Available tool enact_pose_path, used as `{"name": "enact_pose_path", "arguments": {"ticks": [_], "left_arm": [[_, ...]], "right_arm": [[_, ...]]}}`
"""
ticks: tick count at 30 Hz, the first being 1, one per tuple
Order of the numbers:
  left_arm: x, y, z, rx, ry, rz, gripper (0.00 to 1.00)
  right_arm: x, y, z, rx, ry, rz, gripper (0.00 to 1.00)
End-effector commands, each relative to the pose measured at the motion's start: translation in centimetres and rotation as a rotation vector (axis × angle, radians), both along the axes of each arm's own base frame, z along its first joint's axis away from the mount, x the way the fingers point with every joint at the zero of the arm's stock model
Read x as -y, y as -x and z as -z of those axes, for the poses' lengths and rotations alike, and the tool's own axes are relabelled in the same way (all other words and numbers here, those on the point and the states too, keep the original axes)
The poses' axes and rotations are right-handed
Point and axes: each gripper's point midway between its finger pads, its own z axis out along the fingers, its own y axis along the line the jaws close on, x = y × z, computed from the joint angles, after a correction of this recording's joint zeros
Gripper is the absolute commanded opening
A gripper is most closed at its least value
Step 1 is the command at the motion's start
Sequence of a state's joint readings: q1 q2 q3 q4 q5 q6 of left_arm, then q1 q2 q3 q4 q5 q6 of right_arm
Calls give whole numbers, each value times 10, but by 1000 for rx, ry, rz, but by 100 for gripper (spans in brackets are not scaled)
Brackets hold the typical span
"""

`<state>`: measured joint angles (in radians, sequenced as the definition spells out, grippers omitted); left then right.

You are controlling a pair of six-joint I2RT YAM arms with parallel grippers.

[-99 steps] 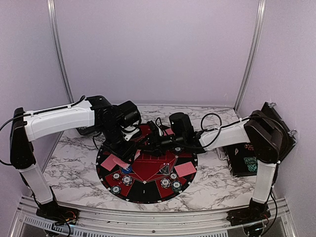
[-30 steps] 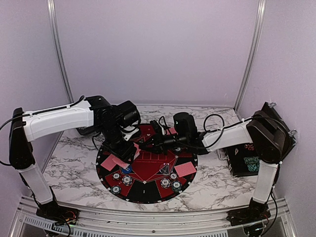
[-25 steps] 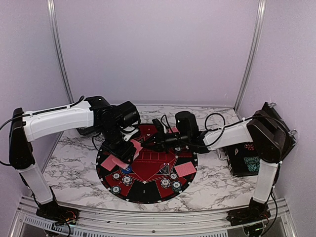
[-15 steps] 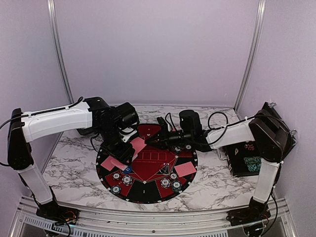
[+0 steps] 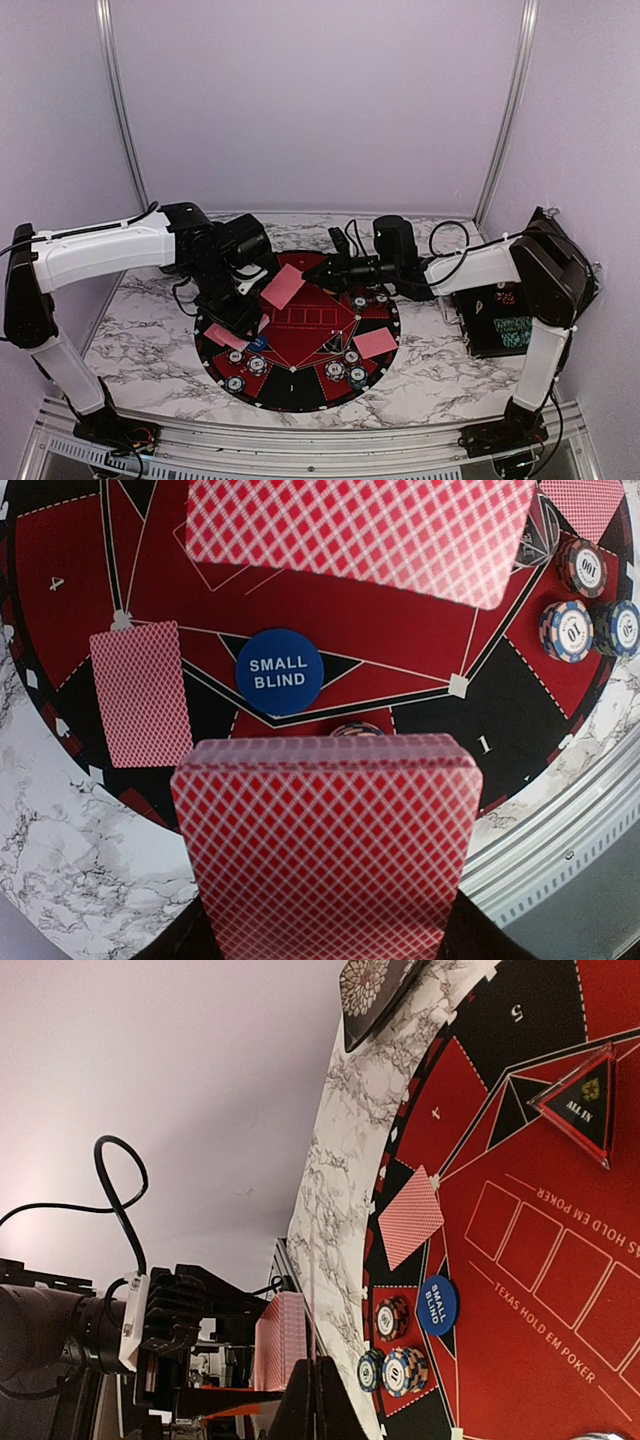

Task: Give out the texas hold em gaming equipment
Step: Pick up the poker card from the face-down deck piles, then distribute the poker card in the small blind area.

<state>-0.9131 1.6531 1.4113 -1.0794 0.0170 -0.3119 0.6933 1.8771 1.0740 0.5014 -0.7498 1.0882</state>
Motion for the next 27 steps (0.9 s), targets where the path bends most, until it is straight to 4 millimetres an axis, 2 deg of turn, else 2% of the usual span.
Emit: {"name": "enact_pose_path", "arguments": {"ticks": [1, 5, 11, 22, 27], "left_arm": [[-6, 4, -13, 29, 25, -20, 53], [-13, 2, -16, 56, 16, -36, 53], [-17, 3, -21, 65, 25, -46, 53], [-18, 3, -25, 66, 30, -51, 53], [-16, 2, -25, 63, 31, -48, 53]], "right_arm": [[-4, -14, -9, 58, -13, 15, 0], [-13, -24, 4, 53, -7, 14, 0], [-41, -33, 20, 84, 21, 1, 0], [-102, -25, 70, 89, 49, -55, 0], [-121, -22, 87, 89, 60, -62, 0]]}}
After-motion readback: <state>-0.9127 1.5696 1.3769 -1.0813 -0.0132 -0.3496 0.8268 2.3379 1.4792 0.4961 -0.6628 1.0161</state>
